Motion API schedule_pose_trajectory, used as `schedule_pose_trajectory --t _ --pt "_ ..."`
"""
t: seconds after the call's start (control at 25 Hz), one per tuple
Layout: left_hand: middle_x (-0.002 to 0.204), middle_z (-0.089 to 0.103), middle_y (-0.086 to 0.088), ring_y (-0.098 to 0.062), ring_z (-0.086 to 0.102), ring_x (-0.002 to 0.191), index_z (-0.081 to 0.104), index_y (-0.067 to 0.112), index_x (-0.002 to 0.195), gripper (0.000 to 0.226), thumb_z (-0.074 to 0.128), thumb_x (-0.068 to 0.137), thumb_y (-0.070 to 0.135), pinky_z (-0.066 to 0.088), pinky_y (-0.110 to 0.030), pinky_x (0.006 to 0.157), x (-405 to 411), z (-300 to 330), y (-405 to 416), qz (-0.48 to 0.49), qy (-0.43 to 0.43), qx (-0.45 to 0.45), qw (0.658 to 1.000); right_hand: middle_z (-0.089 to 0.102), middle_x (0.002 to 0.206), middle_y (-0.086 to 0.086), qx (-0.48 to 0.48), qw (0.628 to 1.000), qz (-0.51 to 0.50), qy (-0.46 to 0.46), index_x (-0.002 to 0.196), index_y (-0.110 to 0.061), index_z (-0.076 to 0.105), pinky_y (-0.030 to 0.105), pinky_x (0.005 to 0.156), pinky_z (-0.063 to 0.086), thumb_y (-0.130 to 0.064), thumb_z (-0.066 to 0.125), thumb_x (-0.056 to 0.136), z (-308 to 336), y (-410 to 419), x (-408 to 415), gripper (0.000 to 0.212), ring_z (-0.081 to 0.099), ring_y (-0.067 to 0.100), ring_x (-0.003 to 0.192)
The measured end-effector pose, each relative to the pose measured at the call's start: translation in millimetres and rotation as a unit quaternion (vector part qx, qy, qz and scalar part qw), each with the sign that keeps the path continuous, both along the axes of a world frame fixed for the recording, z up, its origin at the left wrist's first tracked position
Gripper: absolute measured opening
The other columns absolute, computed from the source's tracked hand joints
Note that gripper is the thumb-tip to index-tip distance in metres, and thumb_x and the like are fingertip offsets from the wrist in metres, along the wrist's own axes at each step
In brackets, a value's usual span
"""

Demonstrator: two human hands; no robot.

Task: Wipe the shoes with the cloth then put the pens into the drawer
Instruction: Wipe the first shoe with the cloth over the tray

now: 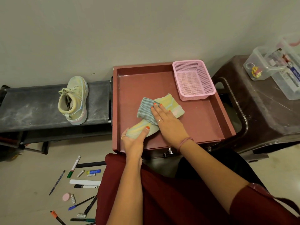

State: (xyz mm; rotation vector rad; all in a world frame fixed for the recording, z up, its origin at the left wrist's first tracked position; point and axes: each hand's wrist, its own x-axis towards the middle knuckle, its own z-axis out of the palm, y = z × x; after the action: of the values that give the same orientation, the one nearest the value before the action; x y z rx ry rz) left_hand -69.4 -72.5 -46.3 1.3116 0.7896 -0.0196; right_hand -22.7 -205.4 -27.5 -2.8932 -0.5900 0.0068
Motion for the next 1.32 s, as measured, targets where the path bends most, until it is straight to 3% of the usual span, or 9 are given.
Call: schedule_pose_trajectory --t 0.12,0.2,0.36,0.48,0.64,0.88,1.0,1.16,1.32 --pt "0.102 0.06 0.003 -0.004 0.059 0.089 0.039 0.011 0.131 0.075 0.084 0.072 0.012 0.048 -0.016 0.079 2.1 0.2 -1.7 0.009 -0.005 -0.009 1.0 0.005 0.159 0.006 0.051 0.994 -0.06 0.069 0.151 -0.011 0.01 0.046 0.118 0.013 0.002 0.034 0.093 4.3 24.1 -2.9 0.063 -0.002 0.027 0.147" --pt "0.104 0.063 0.0 -0.003 0.059 0.085 0.039 0.01 0.131 0.07 0.081 0.074 0.007 0.048 -0.013 0.071 1.5 -3.6 -0.6 0.007 -0.003 -0.008 1.0 0.006 0.159 0.003 0.099 0.992 -0.009 0.074 0.151 -0.014 0.013 0.043 0.12 0.004 0.011 0.037 0.086 4.6 32.7 -24.6 0.074 -0.006 0.025 0.146" --pt "0.112 0.066 -0.006 -0.01 0.064 0.094 0.042 0.009 0.131 0.073 0.082 0.071 0.004 0.051 -0.013 0.072 -1.1 -12.4 0.2 -0.026 -0.008 -0.001 1.0 0.042 0.146 0.007 0.07 0.993 0.086 -0.048 0.14 -0.008 0.043 0.04 0.11 0.033 0.006 0.031 0.077 -11.3 -3.8 -34.6 0.065 0.035 0.029 0.137" --pt "0.106 0.064 0.001 -0.003 0.062 0.09 0.037 0.011 0.135 0.078 0.083 0.072 0.007 0.049 -0.012 0.075 0.7 -11.0 -2.5 -0.011 -0.011 -0.024 1.0 0.044 0.144 0.01 0.027 0.998 -0.006 -0.057 0.139 -0.007 0.042 0.041 0.102 0.045 0.005 0.03 0.076 -21.2 -40.5 -19.9 0.065 0.043 0.03 0.132" --pt "0.114 0.065 -0.004 -0.003 0.063 0.091 0.04 0.011 0.133 0.076 0.084 0.071 0.011 0.048 -0.01 0.072 4.4 -13.9 -1.6 -0.006 -0.003 -0.018 1.0 0.023 0.156 0.002 0.127 0.983 -0.131 0.004 0.148 -0.013 0.024 0.036 0.116 0.025 0.02 0.039 0.075 -33.7 -59.7 -9.7 0.082 0.016 0.019 0.144" --pt "0.102 0.059 0.008 0.003 0.057 0.087 0.037 0.013 0.137 0.077 0.082 0.074 0.009 0.044 0.0 0.061 2.3 -11.3 -2.7 -0.002 -0.015 -0.016 1.0 0.033 0.151 0.001 0.287 0.911 -0.283 0.083 0.147 -0.011 0.031 0.016 0.111 0.019 0.022 0.036 0.075 -23.9 -63.1 7.8 0.079 0.035 0.016 0.136" --pt "0.11 0.059 0.005 0.0 0.058 0.093 0.033 0.017 0.138 0.081 0.082 0.074 0.012 0.049 -0.01 0.076 2.1 -10.7 -1.4 -0.012 -0.029 0.01 0.999 0.039 0.146 0.007 0.344 0.892 -0.262 0.128 0.144 -0.006 0.035 0.009 0.103 0.023 0.023 0.035 0.074 -26.5 -75.8 5.7 0.075 0.039 0.02 0.132" --pt "0.132 0.053 -0.004 -0.022 0.057 0.118 0.029 0.027 0.144 0.098 0.087 0.066 0.037 0.048 -0.047 0.1 -2.2 -16.6 2.2 -0.03 -0.032 0.093 0.995 0.057 0.12 0.002 0.404 0.846 -0.296 0.182 0.137 -0.014 0.045 0.02 0.091 0.044 0.018 0.032 0.081 -20.9 -81.8 -5.4 0.065 0.054 0.017 0.108" --pt "0.15 0.032 -0.006 -0.025 0.039 0.135 0.022 0.02 0.151 0.107 0.084 0.067 0.042 0.037 -0.046 0.11 -9.6 -13.3 1.0 -0.066 -0.009 0.193 0.979 0.063 0.098 0.006 0.479 0.775 -0.339 0.233 0.129 -0.016 0.053 0.016 0.063 0.048 0.017 0.028 0.084 -21.8 -81.9 -22.5 0.061 0.057 0.016 0.079"
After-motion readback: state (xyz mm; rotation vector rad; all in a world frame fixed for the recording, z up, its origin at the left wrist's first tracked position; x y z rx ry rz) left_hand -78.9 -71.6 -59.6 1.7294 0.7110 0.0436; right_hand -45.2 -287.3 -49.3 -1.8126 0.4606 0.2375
